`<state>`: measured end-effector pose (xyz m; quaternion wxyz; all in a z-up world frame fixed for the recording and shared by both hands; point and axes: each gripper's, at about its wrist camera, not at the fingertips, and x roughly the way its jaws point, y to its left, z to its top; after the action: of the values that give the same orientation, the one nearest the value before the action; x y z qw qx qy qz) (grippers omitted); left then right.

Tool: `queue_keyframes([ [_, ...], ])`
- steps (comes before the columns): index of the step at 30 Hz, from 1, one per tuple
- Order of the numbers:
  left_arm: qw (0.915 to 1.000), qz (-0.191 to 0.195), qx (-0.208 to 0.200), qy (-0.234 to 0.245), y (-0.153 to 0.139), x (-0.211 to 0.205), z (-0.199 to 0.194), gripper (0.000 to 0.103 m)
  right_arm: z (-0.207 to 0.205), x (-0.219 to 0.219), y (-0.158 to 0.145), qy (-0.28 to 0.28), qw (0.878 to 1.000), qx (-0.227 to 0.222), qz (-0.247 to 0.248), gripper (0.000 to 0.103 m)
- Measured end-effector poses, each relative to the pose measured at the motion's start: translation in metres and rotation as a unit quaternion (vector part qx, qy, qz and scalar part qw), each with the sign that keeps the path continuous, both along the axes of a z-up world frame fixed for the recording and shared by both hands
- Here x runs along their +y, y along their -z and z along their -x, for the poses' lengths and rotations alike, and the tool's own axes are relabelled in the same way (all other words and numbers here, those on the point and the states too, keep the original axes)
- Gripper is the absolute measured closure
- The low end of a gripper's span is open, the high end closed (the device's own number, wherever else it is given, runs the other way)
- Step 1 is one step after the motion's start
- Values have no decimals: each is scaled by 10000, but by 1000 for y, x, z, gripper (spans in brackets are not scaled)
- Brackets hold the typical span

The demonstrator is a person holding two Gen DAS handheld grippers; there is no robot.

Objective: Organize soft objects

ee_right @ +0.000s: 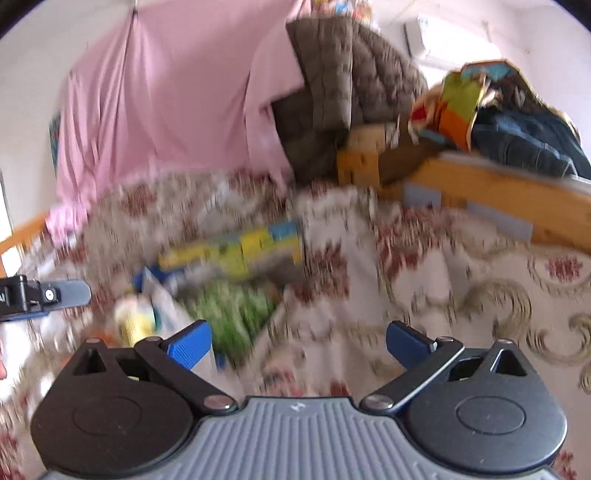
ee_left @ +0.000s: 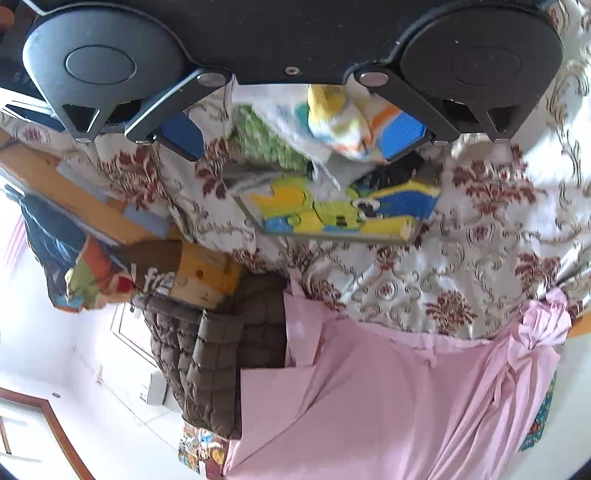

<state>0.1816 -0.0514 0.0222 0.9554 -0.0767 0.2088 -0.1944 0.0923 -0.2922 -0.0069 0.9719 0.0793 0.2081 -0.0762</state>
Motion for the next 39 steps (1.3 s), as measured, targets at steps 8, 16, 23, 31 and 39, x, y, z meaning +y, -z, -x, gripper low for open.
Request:
queue_keyframes([
  [8, 9981, -220, 518, 249, 44, -3, 12, 1, -12, 6, 16, -2, 9983, 574, 117, 0],
  [16, 9951, -303, 882, 333, 72, -10, 7, 1, -35, 6, 38, -122, 9926, 1207, 106, 0],
  [23, 9915, -200, 1220, 401, 91, -18, -4, 1, -48, 11, 50, -181, 9865, 1600, 287, 0],
  [31, 9874, -67, 1514, 453, 106, -25, -17, 1, -65, 15, 65, -192, 9794, 1886, 695, 0],
  [39, 9819, 448, 1816, 287, 117, -27, -33, 1, -71, 28, 72, -489, 9760, 1669, 1312, 1],
])
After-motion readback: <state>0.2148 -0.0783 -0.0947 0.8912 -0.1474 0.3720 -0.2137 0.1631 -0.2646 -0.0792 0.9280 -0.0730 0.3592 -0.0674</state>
